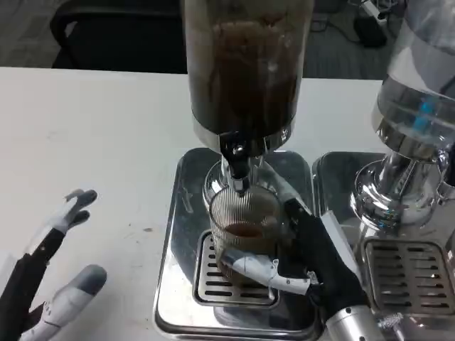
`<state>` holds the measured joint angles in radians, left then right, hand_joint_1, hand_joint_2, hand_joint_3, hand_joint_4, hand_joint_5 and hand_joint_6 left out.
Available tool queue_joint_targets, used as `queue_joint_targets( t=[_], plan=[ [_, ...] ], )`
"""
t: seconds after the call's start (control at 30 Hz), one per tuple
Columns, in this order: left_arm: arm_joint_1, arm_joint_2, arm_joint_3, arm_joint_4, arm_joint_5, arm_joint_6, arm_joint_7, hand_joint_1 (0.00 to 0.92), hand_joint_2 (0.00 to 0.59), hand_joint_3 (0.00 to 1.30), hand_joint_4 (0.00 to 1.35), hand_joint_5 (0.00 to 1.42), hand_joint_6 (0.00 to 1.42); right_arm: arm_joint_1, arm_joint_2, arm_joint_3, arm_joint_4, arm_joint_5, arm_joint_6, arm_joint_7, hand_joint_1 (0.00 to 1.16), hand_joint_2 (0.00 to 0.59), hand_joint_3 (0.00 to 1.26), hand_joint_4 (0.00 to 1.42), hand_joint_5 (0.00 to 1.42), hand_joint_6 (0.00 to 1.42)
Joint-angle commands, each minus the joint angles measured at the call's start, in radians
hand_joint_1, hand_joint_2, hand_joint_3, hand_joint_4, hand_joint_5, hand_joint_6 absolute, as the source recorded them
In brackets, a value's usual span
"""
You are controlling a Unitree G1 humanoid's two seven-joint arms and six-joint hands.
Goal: Grasp the cup under the faucet to collect the drink, then remove the cup.
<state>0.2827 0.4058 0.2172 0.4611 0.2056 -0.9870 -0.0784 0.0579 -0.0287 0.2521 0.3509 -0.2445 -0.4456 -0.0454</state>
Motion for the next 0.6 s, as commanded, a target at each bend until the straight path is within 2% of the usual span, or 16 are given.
queue_joint_targets(
  t=[0.03, 0.33, 0.6],
  plan=[
    [0.009, 0.011, -0.002, -0.006, -0.007, -0.01, 0.014, 0.0, 0.13, 0.14, 0.0, 0.15, 0.05, 0.019, -0.003, 0.008, 0.018, 0.004, 0.04, 0.027, 0.87, 0.172, 0.2, 0.34, 0.32, 0.53],
    [0.01, 0.01, -0.001, -0.007, -0.016, -0.005, 0.013, 0.0, 0.134, 0.14, 0.0, 0.15, 0.05, 0.018, 0.0, 0.009, 0.016, -0.002, 0.037, 0.021, 0.88, 0.183, 0.26, 0.39, 0.36, 0.6],
    [0.015, 0.009, -0.006, -0.016, -0.018, -0.001, 0.008, 0.0, 0.135, 0.15, 0.0, 0.15, 0.05, 0.017, 0.015, 0.002, 0.001, -0.058, 0.024, -0.067, 0.98, 0.191, 0.45, 0.54, 0.5, 0.71]
  ],
)
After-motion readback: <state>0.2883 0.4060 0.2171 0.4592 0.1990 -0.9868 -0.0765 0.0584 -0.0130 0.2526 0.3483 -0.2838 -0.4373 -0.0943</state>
